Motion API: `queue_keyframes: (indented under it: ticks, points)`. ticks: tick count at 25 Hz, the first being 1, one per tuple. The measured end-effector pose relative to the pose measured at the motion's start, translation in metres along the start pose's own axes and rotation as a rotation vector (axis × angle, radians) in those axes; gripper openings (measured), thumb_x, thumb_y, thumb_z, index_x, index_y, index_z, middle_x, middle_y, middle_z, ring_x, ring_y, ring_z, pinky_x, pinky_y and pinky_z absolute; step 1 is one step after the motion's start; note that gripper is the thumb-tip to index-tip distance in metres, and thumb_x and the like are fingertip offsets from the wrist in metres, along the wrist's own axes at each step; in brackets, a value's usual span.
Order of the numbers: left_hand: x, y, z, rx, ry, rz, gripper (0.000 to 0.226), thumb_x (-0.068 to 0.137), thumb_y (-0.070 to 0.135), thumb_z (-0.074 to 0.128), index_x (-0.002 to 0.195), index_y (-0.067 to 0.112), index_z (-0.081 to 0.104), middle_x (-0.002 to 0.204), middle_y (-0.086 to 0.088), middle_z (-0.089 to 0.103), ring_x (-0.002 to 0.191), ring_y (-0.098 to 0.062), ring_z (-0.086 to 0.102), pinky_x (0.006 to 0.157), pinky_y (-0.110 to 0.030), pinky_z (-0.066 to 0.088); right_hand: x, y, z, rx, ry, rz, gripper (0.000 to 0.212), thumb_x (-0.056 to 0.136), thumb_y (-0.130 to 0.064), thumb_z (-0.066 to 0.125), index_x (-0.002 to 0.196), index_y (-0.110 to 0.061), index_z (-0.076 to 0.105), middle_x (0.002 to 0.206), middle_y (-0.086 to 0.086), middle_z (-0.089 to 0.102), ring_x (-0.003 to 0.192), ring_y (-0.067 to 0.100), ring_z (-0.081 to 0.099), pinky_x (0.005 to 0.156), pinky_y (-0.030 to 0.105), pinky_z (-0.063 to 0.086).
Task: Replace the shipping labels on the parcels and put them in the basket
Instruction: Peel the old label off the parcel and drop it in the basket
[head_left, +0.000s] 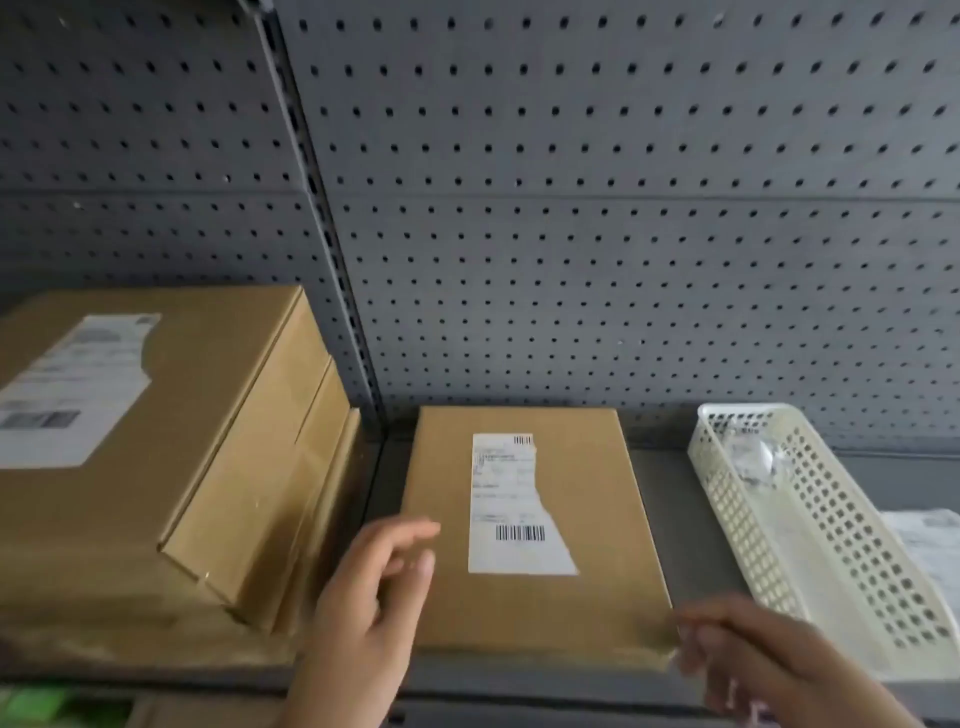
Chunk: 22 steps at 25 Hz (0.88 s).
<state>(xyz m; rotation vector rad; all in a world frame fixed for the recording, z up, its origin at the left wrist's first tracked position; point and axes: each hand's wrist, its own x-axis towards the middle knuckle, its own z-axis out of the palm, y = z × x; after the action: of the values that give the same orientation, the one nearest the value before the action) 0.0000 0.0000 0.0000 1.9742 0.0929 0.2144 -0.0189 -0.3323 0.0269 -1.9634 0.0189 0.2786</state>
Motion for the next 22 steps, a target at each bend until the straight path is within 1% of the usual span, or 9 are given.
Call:
queue_keyframes:
  ticks: [1,2,3,6,8,12,14,17,22]
  points:
    - [0.006,-0.004,0.002,0.072,-0.004,0.059,0.034,0.096,0.059,0.047,0.117,0.042,0.068,0.132,0.027,0.057,0.128,0.001,0.053,0.104,-0.021,0.043,0.019,-0.002,0.014,-0.015,0.005,-0.024,0.028,0.091,-0.005,0.066,0.086,-0.030,0.077,0.077,0.010,0.072,0.058,0.025,0.066,0.051,0.032,0.053]
    - [0.012,-0.010,0.006,0.180,-0.022,0.077,0.037,0.097,0.058,0.045,0.125,0.041,0.063,0.141,0.030,0.048,0.136,0.004,0.043,0.112,-0.024,0.037,0.024,-0.010,0.015,-0.044,0.042,-0.024,0.040,0.093,0.001,0.060,0.087,-0.034,0.076,0.076,0.008,0.072,0.058,0.024,0.065,0.051,0.030,0.052]
    - [0.016,-0.017,0.007,0.230,-0.049,0.055,0.044,0.095,0.058,0.044,0.132,0.039,0.058,0.149,0.029,0.039,0.141,0.007,0.034,0.116,-0.025,0.031,0.032,-0.011,0.018,-0.073,0.040,-0.048,0.044,0.093,0.002,0.058,0.088,-0.039,0.075,0.076,0.005,0.072,0.059,0.021,0.064,0.052,0.028,0.051]
    - [0.021,-0.024,0.016,0.256,-0.128,-0.053,0.052,0.099,0.048,0.049,0.150,0.040,0.040,0.162,0.028,0.015,0.142,0.015,0.018,0.118,-0.021,0.020,0.048,-0.017,0.025,-0.199,0.120,-0.085,0.033,0.094,-0.010,0.061,0.089,-0.041,0.073,0.082,-0.015,0.071,0.064,0.006,0.063,0.060,0.014,0.047]
    - [0.021,-0.028,0.018,0.239,-0.175,-0.096,0.057,0.101,0.044,0.051,0.154,0.043,0.030,0.164,0.029,0.008,0.140,0.015,0.016,0.116,-0.018,0.018,0.058,-0.019,0.035,-0.328,0.140,-0.147,0.025,0.095,-0.017,0.060,0.097,-0.040,0.069,0.091,-0.022,0.066,0.073,0.005,0.062,0.067,0.016,0.048]
    - [0.023,-0.029,0.018,0.173,-0.187,-0.118,0.060,0.101,0.046,0.050,0.155,0.047,0.024,0.165,0.025,0.015,0.148,0.006,0.019,0.121,-0.025,0.022,0.090,-0.022,0.056,-0.570,0.210,-0.310,0.022,0.093,-0.017,0.057,0.110,-0.028,0.068,0.104,-0.020,0.059,0.088,0.008,0.057,0.071,0.031,0.053]
    - [0.023,-0.028,0.017,0.153,-0.184,-0.127,0.060,0.101,0.047,0.050,0.155,0.047,0.023,0.164,0.025,0.018,0.148,0.002,0.024,0.123,-0.032,0.028,0.113,-0.024,0.070,-0.679,0.227,-0.410,0.024,0.092,-0.016,0.056,0.112,-0.023,0.068,0.106,-0.011,0.060,0.093,0.018,0.055,0.073,0.036,0.052]
    - [0.023,-0.027,0.016,0.117,-0.183,-0.140,0.058,0.101,0.047,0.051,0.152,0.050,0.024,0.161,0.025,0.026,0.142,-0.001,0.036,0.117,-0.036,0.038,0.150,-0.030,0.091,-0.715,0.189,-0.495,0.025,0.092,-0.014,0.057,0.113,-0.019,0.068,0.106,-0.002,0.059,0.093,0.025,0.055,0.076,0.037,0.051]
    - [0.021,-0.024,0.015,0.091,-0.188,-0.164,0.056,0.101,0.048,0.051,0.151,0.052,0.024,0.155,0.024,0.036,0.129,0.002,0.049,0.105,-0.030,0.049,0.190,-0.041,0.114,-0.696,0.170,-0.558,0.024,0.091,-0.013,0.054,0.109,-0.019,0.068,0.104,0.001,0.058,0.097,0.026,0.056,0.074,0.036,0.052]
